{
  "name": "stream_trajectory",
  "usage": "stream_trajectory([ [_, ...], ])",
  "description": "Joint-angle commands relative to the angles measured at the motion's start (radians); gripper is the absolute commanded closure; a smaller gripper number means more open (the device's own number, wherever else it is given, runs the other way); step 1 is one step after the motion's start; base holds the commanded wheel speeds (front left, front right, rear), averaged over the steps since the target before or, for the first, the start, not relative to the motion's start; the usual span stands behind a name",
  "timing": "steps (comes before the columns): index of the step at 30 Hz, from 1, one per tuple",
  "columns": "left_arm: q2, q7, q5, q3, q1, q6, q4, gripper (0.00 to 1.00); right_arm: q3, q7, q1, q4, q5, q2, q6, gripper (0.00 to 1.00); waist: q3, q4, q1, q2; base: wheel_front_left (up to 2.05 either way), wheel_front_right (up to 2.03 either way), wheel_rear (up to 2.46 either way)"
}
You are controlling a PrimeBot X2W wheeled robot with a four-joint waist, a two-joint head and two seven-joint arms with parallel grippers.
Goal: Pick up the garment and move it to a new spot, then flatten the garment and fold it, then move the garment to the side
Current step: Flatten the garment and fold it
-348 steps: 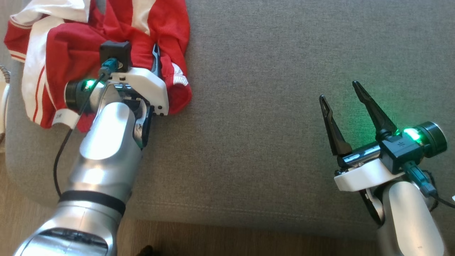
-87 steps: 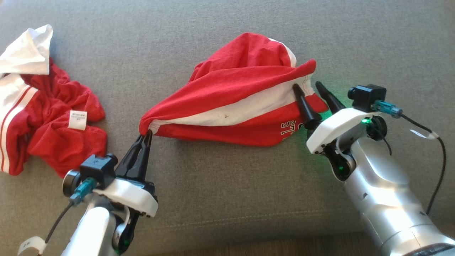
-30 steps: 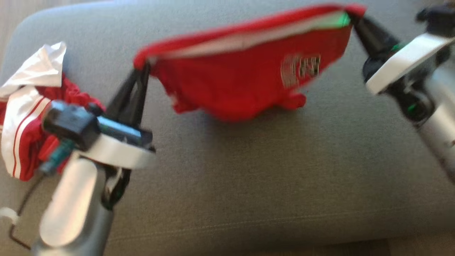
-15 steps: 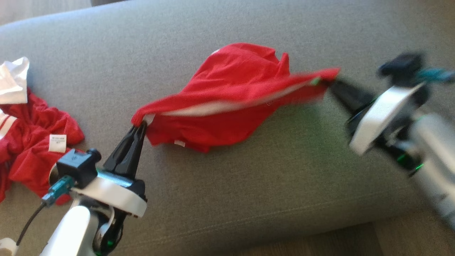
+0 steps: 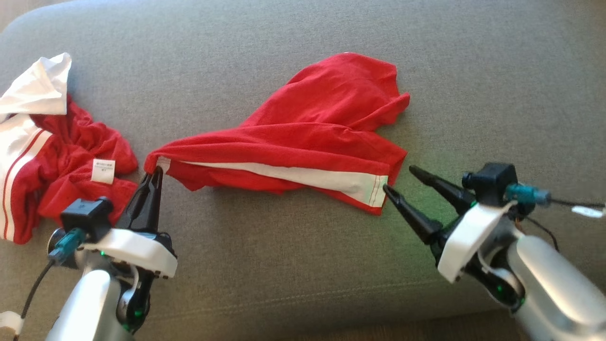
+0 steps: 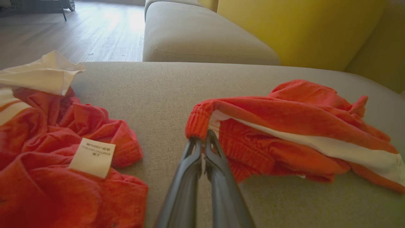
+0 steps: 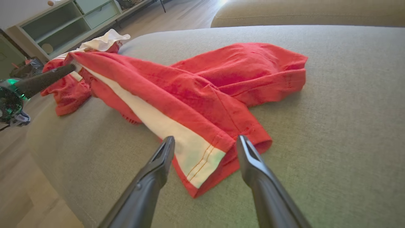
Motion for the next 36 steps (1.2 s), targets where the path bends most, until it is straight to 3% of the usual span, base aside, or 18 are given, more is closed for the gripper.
stream_trajectory([
  [1,0.014,-0.013,0.016,0.050,-0.039,-0.006,-0.024,1.00,-0.008,-0.004,0.029,-0.056,-0.025,-0.009,0.000,0.00,0.001,0.003,0.0000,0.0000,0.00,0.00,0.00],
  [5,-0.005,-0.013,0.033,0.068,-0.035,-0.013,-0.026,1.00,-0.049,0.042,0.138,-0.135,-0.066,0.014,0.000,0.00,0.007,0.007,0.0000,0.0000,0.00,0.00,0.00],
  [11,-0.031,-0.013,0.055,0.089,-0.020,-0.023,-0.031,1.00,-0.115,0.046,0.224,-0.170,-0.029,0.117,0.000,0.00,0.013,-0.001,0.0000,0.0000,0.00,0.00,0.00],
  [25,-0.068,-0.013,0.101,0.088,-0.020,-0.037,-0.047,1.00,-0.145,-0.048,0.153,0.052,0.216,0.229,0.000,0.00,0.018,0.013,0.0000,0.0000,0.00,0.00,0.00],
  [36,-0.068,-0.013,0.114,0.088,-0.027,-0.040,-0.054,1.00,-0.058,-0.141,0.041,0.188,0.313,0.244,0.000,0.00,0.034,0.019,0.0000,0.0000,0.00,0.00,0.00],
])
